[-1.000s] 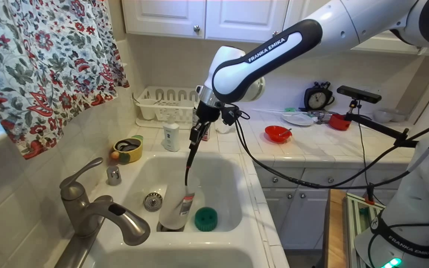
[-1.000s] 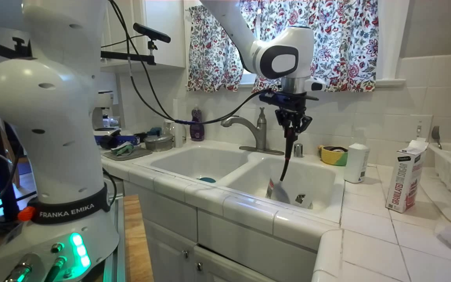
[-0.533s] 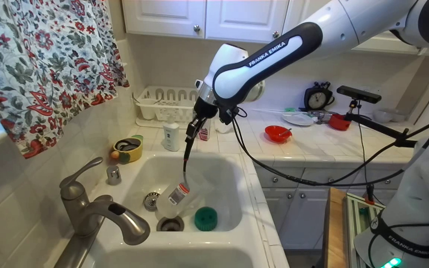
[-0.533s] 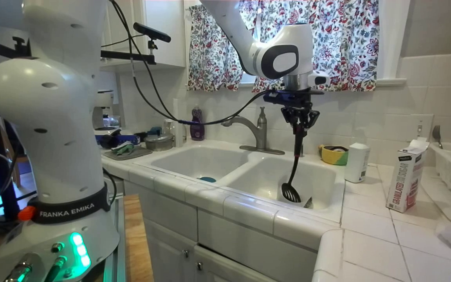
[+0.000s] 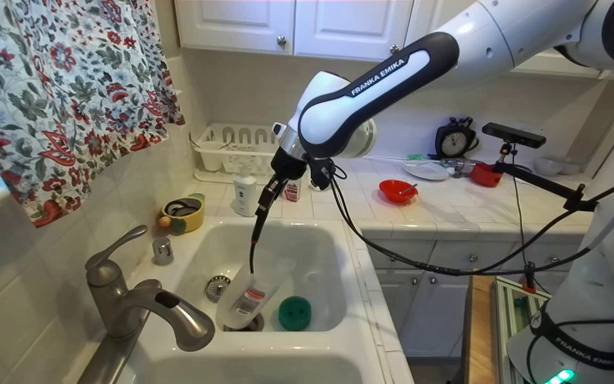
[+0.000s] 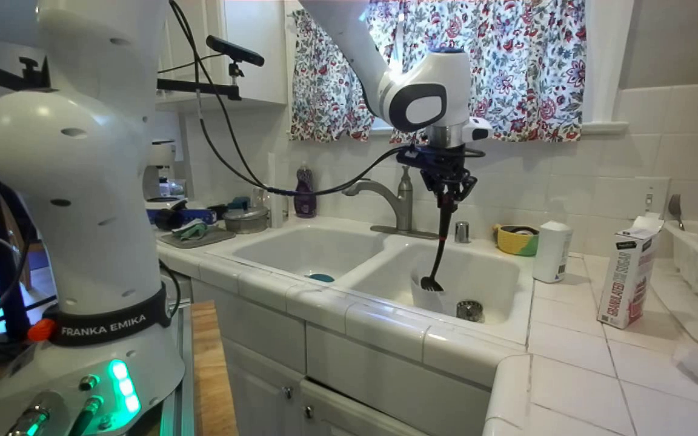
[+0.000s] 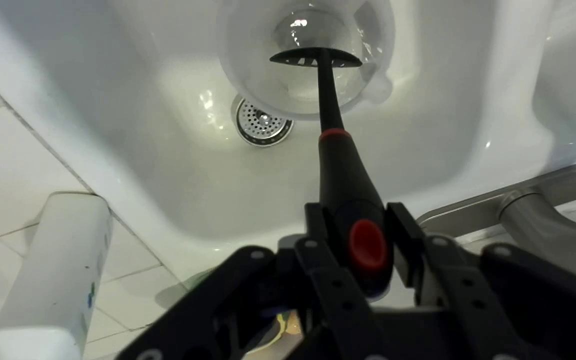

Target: Use the black spatula to stir the contents in the jug.

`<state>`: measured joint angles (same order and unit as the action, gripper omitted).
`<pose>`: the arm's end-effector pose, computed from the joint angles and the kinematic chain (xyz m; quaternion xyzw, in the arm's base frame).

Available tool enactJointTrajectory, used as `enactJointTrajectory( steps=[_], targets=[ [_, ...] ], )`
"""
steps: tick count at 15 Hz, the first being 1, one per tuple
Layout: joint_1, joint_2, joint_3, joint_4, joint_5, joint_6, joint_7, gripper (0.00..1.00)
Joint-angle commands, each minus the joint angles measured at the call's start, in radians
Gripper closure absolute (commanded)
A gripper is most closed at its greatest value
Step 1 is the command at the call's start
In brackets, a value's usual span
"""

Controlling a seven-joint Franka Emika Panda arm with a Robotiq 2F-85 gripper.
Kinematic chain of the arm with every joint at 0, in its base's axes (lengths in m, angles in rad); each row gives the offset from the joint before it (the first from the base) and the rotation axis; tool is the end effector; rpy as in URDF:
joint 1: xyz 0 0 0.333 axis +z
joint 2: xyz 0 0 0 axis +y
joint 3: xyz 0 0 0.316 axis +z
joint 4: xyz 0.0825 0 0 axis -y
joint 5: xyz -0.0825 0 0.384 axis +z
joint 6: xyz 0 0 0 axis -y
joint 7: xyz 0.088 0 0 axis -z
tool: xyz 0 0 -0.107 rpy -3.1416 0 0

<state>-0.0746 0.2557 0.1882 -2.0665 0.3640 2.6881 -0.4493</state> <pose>0.6134 0.0540 0.3481 -0.9678 -0.1211 -0.1972 0.0986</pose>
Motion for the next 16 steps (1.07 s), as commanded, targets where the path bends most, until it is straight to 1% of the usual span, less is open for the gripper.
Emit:
enactJointTrajectory(
  steps=[1,3,5,8,11,13,16],
  targets=[
    [-0.025,-0.013,0.040,-0.024,0.081,-0.010,-0.090,0.90],
    [-0.023,-0.018,0.039,-0.036,0.074,-0.028,-0.103,0.90],
    [-0.014,-0.020,0.026,-0.049,0.043,-0.037,-0.098,0.90],
    [-0.014,-0.015,0.029,-0.061,0.051,0.007,-0.128,0.90],
    [-0.026,-0.008,0.052,-0.063,0.105,0.091,-0.165,0.90],
    [-0.045,-0.008,0.084,-0.060,0.165,0.133,-0.203,0.90],
    [-0.063,-0.007,0.114,-0.057,0.243,0.161,-0.269,0.90]
  ],
)
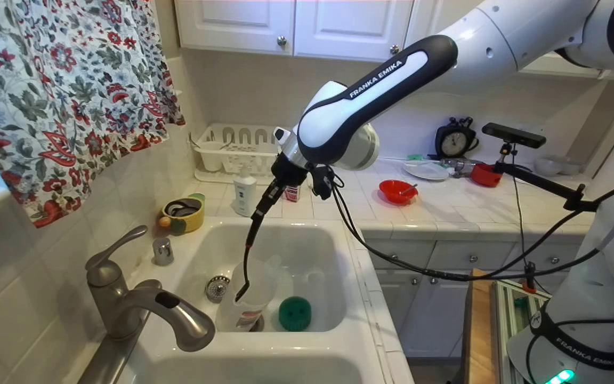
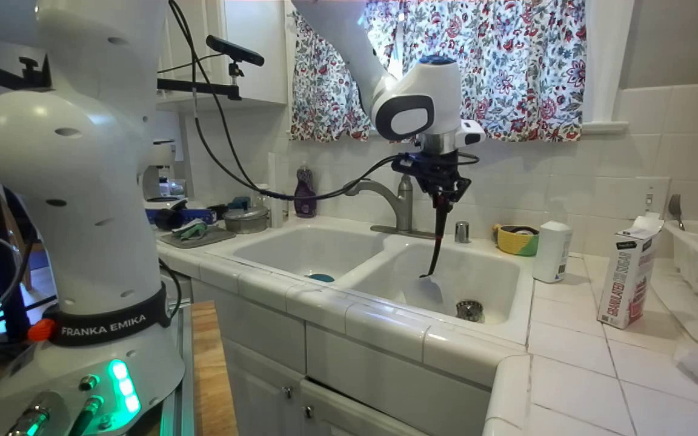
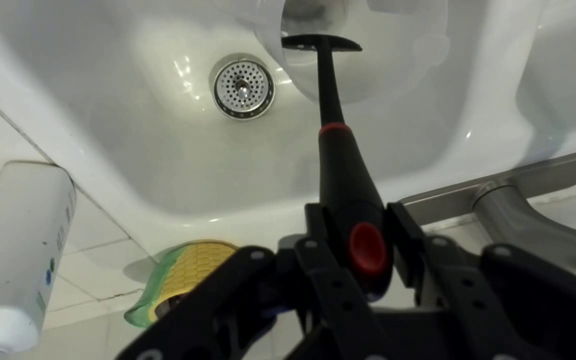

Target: Use the black spatula to stir the contents in the jug.

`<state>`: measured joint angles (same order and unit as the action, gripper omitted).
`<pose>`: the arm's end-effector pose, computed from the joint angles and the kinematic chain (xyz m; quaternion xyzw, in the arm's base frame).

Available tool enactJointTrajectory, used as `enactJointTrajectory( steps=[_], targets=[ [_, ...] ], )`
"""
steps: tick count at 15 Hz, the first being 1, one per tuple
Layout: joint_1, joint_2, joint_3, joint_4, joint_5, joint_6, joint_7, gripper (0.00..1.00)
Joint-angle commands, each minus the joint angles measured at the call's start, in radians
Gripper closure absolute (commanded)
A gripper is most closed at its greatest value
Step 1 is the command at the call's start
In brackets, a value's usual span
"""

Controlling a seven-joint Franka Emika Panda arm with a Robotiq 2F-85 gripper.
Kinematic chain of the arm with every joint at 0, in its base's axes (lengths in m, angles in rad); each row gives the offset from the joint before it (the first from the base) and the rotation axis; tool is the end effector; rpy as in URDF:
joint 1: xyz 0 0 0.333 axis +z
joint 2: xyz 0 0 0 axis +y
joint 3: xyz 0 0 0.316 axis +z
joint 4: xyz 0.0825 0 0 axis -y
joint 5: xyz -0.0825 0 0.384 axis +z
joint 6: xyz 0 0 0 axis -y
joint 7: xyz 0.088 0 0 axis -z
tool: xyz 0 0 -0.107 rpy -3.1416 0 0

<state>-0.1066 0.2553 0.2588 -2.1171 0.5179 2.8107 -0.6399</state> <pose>0.6037 0.0630 0.3388 -0.9525 -0.1508 -0.2410 0.1094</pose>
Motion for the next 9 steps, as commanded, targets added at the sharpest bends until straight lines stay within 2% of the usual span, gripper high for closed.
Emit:
enactJointTrajectory(
  steps=[1,6,9],
  targets=[
    [-0.038,-0.006,0.054,-0.004,0.111,0.049,-0.098,0.90],
    [-0.086,-0.004,0.117,0.015,0.263,0.075,-0.217,0.90],
    [-0.101,-0.003,0.130,0.013,0.298,0.079,-0.257,0.90]
  ],
)
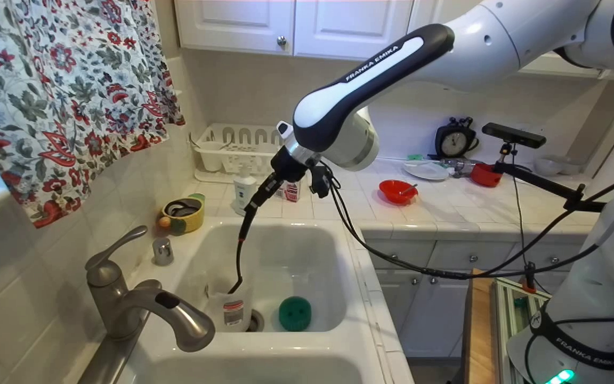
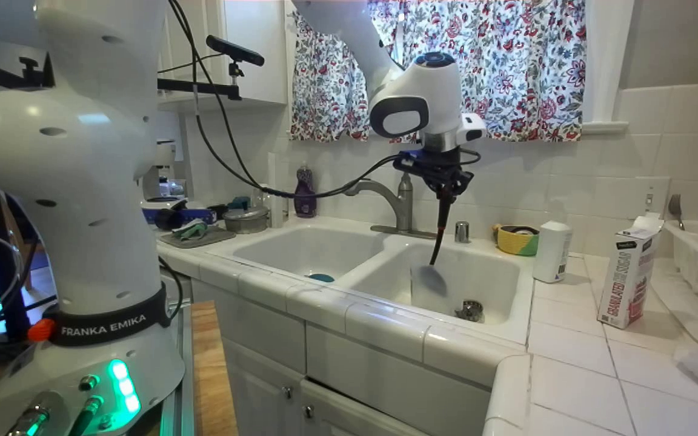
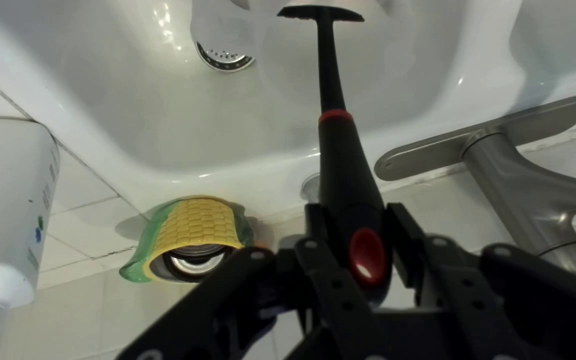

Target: Use the black spatula to stir the contents in the jug.

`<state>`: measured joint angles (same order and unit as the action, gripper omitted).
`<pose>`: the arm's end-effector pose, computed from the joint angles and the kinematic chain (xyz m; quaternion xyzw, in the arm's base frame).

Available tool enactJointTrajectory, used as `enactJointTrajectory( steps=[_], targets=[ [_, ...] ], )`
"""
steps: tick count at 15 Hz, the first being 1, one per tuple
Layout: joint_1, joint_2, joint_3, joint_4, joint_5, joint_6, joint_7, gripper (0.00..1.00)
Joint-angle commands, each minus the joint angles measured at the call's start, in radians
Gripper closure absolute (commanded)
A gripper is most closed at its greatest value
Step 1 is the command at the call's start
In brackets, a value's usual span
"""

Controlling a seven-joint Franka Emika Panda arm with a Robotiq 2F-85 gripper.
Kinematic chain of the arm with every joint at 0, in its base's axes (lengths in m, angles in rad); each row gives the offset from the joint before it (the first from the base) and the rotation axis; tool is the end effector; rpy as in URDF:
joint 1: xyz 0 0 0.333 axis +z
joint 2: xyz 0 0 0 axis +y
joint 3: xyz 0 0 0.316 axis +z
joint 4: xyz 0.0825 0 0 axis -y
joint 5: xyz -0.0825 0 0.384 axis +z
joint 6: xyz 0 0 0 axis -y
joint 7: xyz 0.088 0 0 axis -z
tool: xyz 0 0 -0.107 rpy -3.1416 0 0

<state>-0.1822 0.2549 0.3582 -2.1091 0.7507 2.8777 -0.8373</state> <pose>0.6042 0.0599 0.3474 -0.9367 -0.1404 -0.2903 0.1363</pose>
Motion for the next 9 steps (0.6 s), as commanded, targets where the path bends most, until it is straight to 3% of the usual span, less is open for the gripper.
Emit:
enactJointTrajectory(
  steps=[1,9],
  targets=[
    [-0.025,-0.004,0.026,0.000,0.058,0.012,-0.059,0.90],
    [0.000,0.006,-0.006,-0.033,-0.014,0.012,-0.023,0.90]
  ],
)
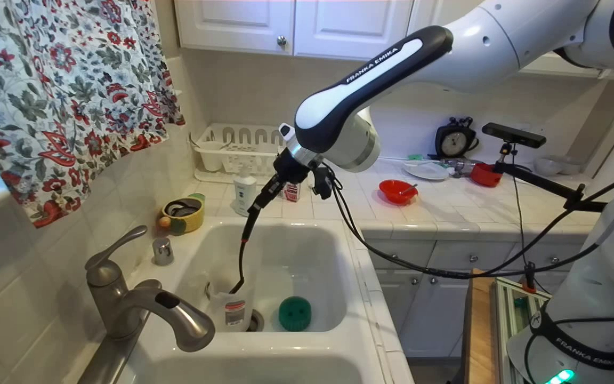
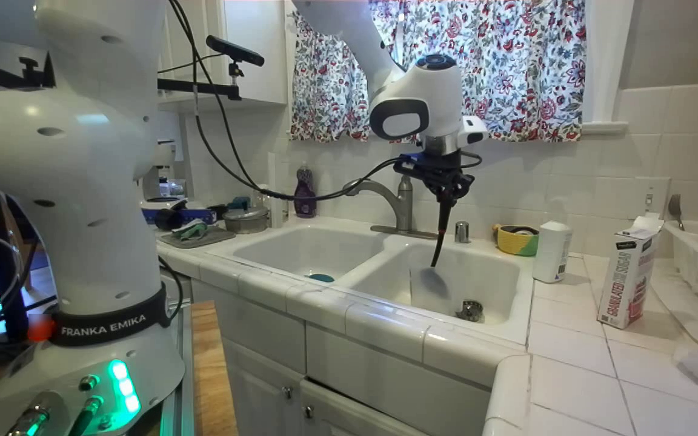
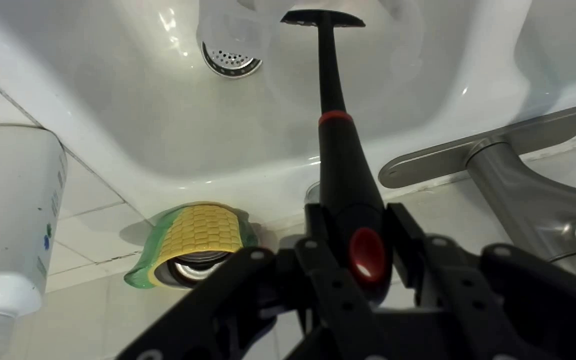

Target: Use the black spatula to stir the contents in the jug.

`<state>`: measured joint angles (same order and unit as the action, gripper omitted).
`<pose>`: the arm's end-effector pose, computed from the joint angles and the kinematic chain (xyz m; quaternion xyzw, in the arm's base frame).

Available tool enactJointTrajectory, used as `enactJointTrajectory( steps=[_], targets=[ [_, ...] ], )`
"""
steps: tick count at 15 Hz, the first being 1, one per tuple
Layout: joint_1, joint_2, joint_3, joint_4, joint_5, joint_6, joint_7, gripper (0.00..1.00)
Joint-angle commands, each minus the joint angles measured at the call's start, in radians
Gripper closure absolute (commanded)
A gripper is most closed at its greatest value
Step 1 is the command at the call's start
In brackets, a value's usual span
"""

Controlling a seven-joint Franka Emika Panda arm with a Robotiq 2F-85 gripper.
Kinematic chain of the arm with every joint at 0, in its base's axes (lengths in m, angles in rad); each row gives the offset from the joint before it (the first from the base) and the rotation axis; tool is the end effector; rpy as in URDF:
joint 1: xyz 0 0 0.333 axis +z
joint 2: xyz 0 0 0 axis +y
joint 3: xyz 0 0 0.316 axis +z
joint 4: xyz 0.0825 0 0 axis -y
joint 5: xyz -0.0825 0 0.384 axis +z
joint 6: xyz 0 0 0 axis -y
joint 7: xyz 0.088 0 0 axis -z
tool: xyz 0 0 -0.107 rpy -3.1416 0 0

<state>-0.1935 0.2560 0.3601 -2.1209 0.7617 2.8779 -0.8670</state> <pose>0.6012 0.0537 0.3413 -0.9374 -0.1448 -0.2871 0.1337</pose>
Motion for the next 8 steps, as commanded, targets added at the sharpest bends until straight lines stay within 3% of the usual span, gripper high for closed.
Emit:
enactJointTrajectory(
  steps=[1,8],
  targets=[
    [0.014,0.011,-0.008,-0.026,-0.025,0.016,0.006,0.90],
    [0.025,0.080,0.001,-0.032,-0.009,0.041,-0.015,0.90]
  ],
)
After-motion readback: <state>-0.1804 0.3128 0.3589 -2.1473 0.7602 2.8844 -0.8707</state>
